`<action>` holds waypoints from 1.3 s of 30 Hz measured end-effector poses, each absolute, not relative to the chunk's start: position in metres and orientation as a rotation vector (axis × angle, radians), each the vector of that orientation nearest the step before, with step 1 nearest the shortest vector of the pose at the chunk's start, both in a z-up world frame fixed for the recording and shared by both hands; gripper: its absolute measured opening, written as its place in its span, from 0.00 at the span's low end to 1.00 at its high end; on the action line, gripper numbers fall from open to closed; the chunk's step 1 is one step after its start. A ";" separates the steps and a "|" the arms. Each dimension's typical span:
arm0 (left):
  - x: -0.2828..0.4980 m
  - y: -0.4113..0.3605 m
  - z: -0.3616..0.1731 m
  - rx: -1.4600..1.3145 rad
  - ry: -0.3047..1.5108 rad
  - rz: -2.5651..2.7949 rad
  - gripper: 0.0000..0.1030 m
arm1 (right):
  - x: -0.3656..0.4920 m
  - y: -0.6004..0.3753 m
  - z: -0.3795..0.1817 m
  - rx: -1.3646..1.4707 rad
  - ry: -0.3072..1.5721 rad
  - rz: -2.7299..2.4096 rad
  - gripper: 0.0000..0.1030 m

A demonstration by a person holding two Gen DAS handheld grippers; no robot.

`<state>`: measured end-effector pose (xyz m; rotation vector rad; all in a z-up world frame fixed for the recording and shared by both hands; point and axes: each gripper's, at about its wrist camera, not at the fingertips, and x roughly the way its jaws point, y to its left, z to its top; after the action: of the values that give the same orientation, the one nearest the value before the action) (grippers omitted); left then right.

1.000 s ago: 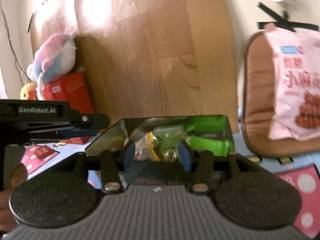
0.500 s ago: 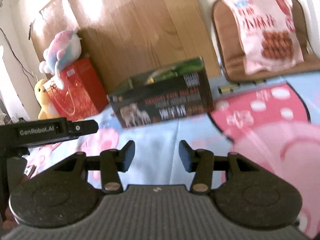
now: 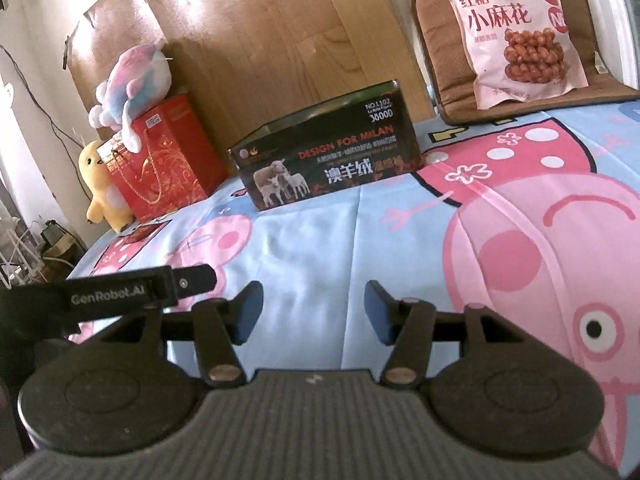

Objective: Organize snacks

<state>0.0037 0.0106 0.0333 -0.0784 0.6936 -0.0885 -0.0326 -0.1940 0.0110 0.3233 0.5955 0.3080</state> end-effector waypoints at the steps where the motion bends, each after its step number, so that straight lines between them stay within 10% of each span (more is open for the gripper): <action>1: 0.003 0.010 0.032 -0.078 0.698 -0.090 0.86 | -0.033 -0.193 0.010 0.322 0.597 0.309 0.57; 9: -0.001 0.012 0.033 -0.080 0.697 -0.057 1.00 | -0.039 -0.195 0.010 0.329 0.588 0.300 0.58; 39: -0.011 0.013 0.038 -0.020 0.612 -0.001 1.00 | -0.039 -0.198 0.006 0.361 0.601 0.271 0.64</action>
<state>-0.0111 0.0129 0.0384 -0.0197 0.6120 -0.0010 -0.0393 -0.1978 0.0059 0.3615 0.6013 0.2715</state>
